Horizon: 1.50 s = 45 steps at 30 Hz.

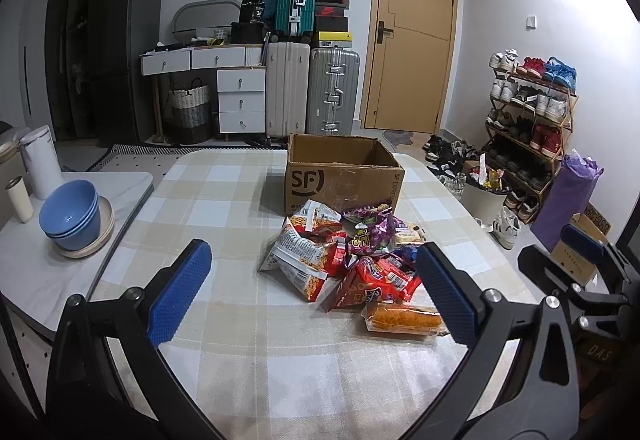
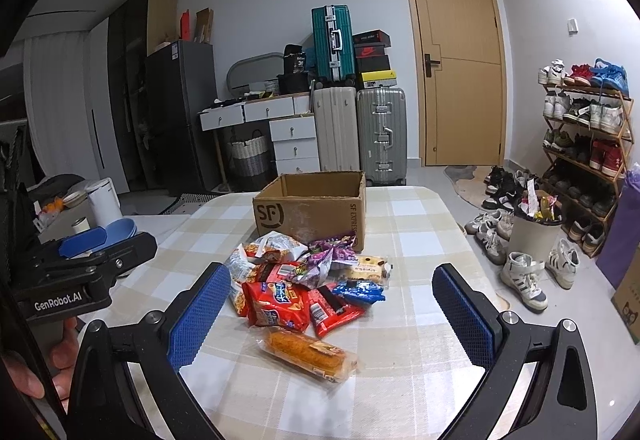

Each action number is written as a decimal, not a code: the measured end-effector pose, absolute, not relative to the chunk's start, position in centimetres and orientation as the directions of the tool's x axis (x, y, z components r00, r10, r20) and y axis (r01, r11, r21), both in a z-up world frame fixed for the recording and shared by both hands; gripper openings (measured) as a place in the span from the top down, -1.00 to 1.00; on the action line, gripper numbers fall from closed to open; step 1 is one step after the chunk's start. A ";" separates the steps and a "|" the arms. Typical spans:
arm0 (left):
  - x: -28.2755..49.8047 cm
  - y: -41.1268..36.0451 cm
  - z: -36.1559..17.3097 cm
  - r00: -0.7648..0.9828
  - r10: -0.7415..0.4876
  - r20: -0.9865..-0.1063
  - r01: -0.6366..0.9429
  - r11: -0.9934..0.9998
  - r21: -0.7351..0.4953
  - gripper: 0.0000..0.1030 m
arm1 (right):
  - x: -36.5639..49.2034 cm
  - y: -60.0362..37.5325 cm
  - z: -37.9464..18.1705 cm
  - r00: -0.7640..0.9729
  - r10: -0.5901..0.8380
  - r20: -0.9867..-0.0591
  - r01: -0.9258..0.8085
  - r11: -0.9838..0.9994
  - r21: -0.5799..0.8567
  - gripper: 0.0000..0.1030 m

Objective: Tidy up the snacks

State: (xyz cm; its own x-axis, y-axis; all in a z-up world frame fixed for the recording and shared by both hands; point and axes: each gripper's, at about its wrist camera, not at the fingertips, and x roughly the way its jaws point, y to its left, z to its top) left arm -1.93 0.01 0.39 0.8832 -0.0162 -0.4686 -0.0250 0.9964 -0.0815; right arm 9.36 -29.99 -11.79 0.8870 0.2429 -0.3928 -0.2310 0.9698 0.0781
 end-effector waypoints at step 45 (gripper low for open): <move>-2.0 -0.2 0.7 0.885 -0.041 -0.464 0.003 0.997 -0.081 -0.98 | 9.7 -30.3 -12.3 0.879 0.262 -0.398 -0.244 0.965 0.097 -0.99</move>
State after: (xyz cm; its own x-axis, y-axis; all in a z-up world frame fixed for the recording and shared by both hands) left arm -1.98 -0.20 0.70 0.8850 -0.0406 -0.4639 0.0034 0.9967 -0.0807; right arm 9.70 -30.35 -12.30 0.8791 0.2623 -0.3979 -0.2440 0.9649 0.0970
